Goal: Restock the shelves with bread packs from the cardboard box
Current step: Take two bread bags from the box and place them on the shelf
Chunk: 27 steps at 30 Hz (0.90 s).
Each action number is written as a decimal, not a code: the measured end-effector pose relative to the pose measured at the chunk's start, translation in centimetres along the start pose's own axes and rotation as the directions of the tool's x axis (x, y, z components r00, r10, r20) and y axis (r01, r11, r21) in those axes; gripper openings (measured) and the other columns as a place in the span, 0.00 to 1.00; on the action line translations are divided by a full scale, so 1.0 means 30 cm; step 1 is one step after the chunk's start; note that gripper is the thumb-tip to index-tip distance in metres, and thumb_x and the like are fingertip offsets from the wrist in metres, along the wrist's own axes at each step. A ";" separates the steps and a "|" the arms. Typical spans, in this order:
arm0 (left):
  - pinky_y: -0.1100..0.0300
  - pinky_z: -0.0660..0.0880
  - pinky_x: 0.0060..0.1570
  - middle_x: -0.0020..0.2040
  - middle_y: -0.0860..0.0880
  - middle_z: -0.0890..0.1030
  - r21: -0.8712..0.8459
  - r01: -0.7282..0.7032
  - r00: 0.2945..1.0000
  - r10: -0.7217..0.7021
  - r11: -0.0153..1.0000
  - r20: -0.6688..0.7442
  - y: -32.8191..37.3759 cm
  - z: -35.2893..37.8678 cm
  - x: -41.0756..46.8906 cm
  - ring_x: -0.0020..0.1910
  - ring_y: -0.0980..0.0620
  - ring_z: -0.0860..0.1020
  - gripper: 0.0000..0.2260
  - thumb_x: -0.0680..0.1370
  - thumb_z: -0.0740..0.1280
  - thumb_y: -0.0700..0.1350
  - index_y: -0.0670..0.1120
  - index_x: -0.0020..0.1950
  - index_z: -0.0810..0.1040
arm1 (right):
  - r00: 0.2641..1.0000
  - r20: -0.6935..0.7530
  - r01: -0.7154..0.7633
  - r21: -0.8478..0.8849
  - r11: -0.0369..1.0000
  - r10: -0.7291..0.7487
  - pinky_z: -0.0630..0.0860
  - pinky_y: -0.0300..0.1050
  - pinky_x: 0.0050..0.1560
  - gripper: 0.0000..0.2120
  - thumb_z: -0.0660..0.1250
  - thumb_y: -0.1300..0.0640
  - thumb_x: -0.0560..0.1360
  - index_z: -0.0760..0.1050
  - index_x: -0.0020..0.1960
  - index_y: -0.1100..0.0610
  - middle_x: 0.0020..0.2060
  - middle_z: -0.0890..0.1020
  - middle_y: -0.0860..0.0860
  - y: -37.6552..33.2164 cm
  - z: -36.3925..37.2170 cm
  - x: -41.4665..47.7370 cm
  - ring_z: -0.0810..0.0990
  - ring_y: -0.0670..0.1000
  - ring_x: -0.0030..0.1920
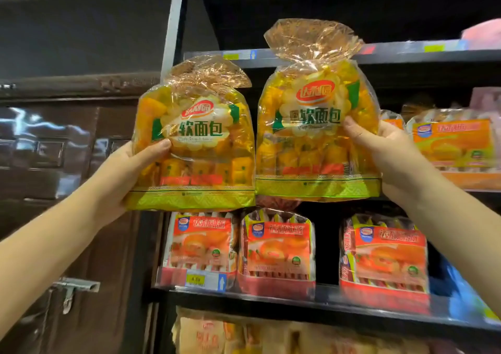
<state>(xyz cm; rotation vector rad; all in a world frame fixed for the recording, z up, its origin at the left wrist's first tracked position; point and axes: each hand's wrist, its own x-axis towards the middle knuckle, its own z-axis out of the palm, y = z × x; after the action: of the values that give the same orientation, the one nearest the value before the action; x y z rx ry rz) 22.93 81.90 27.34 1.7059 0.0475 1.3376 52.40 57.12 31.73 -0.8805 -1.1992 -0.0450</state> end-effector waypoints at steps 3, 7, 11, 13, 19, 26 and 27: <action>0.50 0.86 0.42 0.61 0.42 0.86 0.007 -0.014 1.000 0.014 1.000 0.012 -0.021 -0.019 0.066 0.55 0.40 0.87 0.17 0.83 0.66 0.49 0.50 0.72 0.78 | 1.000 -0.001 0.007 -0.013 1.000 -0.007 0.82 0.57 0.59 0.29 0.76 0.45 0.73 0.76 0.70 0.57 0.60 0.86 0.55 0.043 -0.006 0.057 0.86 0.56 0.58; 0.43 0.85 0.53 0.62 0.44 0.86 0.041 -0.054 0.998 0.054 0.998 0.012 -0.067 -0.074 0.169 0.58 0.40 0.86 0.21 0.80 0.71 0.57 0.51 0.71 0.78 | 1.000 0.018 0.026 -0.044 0.999 -0.025 0.78 0.59 0.64 0.42 0.81 0.38 0.66 0.73 0.73 0.56 0.63 0.83 0.54 0.090 0.011 0.100 0.84 0.55 0.61; 0.33 0.75 0.67 0.66 0.44 0.84 0.103 -0.060 0.998 0.061 0.993 -0.009 -0.146 -0.177 0.311 0.65 0.39 0.83 0.29 0.74 0.75 0.67 0.54 0.70 0.80 | 0.999 0.022 0.033 -0.048 0.998 -0.032 0.79 0.60 0.64 0.33 0.77 0.42 0.70 0.75 0.70 0.56 0.60 0.86 0.53 0.130 0.037 0.127 0.85 0.56 0.59; 0.32 0.74 0.68 0.66 0.45 0.84 0.109 -0.059 0.998 0.059 0.992 -0.004 -0.188 -0.219 0.376 0.65 0.39 0.82 0.29 0.75 0.74 0.67 0.54 0.71 0.79 | 0.999 -0.008 0.033 -0.060 0.998 -0.033 0.77 0.60 0.66 0.37 0.80 0.39 0.68 0.75 0.70 0.55 0.61 0.85 0.53 0.153 0.051 0.145 0.84 0.56 0.61; 0.31 0.73 0.68 0.68 0.45 0.83 0.135 -0.058 0.998 0.057 0.989 0.007 -0.272 -0.300 0.470 0.66 0.39 0.82 0.29 0.76 0.73 0.66 0.55 0.73 0.77 | 1.000 -0.017 0.018 -0.056 0.998 -0.019 0.79 0.61 0.63 0.37 0.79 0.40 0.67 0.75 0.70 0.56 0.59 0.86 0.53 0.199 0.103 0.189 0.85 0.56 0.60; 0.28 0.72 0.67 0.68 0.44 0.83 0.124 -0.032 0.999 0.036 0.992 -0.026 -0.312 -0.374 0.500 0.66 0.37 0.81 0.30 0.76 0.73 0.66 0.54 0.74 0.76 | 0.997 -0.055 0.055 0.020 0.998 -0.053 0.81 0.63 0.59 0.30 0.77 0.46 0.73 0.75 0.69 0.59 0.59 0.86 0.56 0.223 0.167 0.262 0.86 0.58 0.58; 0.28 0.72 0.67 0.68 0.44 0.83 0.116 -0.028 0.998 0.033 0.993 -0.044 -0.307 -0.380 0.491 0.66 0.37 0.81 0.30 0.77 0.73 0.66 0.54 0.74 0.76 | 0.995 -0.067 0.070 0.026 0.997 -0.068 0.81 0.63 0.59 0.30 0.77 0.47 0.73 0.74 0.69 0.59 0.59 0.86 0.56 0.224 0.178 0.279 0.86 0.58 0.58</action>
<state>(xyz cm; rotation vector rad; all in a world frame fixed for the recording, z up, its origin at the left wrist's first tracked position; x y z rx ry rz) 24.47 102.16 31.68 1.7780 0.1276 1.4209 54.73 68.35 35.23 -0.8064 -1.1653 -0.1117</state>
